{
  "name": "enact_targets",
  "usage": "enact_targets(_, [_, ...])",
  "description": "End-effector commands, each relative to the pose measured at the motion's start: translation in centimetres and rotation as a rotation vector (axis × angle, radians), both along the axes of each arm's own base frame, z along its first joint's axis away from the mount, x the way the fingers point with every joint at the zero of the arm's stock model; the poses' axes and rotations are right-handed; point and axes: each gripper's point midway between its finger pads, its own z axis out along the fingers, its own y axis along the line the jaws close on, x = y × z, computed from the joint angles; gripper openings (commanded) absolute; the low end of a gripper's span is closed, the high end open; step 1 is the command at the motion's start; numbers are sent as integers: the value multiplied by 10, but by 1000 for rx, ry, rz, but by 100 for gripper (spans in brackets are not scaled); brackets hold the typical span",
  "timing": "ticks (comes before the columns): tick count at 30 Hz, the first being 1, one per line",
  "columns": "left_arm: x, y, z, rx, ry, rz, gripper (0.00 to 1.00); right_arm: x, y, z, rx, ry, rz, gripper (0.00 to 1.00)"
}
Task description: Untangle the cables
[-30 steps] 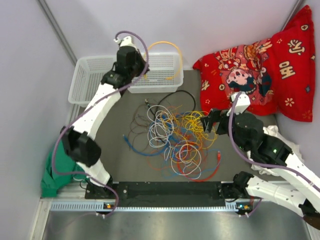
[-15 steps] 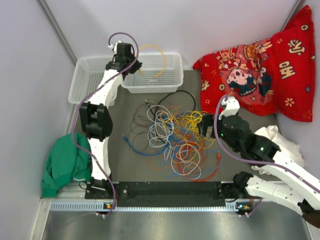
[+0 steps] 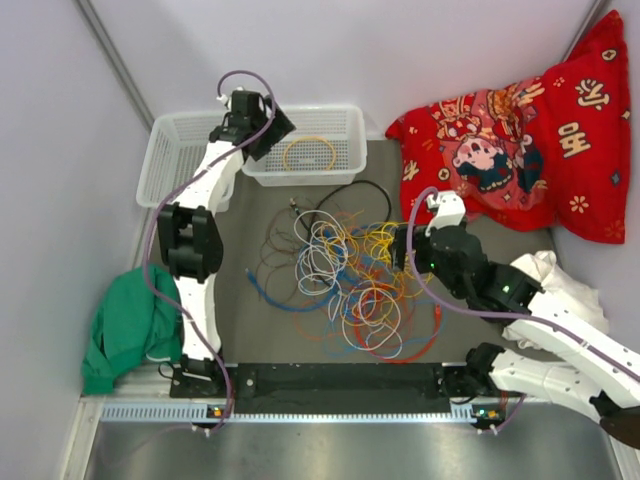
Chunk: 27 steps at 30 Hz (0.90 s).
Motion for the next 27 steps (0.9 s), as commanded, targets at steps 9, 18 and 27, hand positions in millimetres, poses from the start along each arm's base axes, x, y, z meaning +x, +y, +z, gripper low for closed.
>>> enact_targets(9, [-197, -118, 76, 93, -216, -289, 98, 55, 9, -58, 74, 209, -169, 98])
enact_targets(18, [-338, -71, -2, 99, -67, -286, 94, 97, 51, -78, 71, 240, -98, 91])
enact_targets(27, [-377, -16, -12, 96, -73, -201, 92, 114, 54, -141, -34, 380, -158, 48])
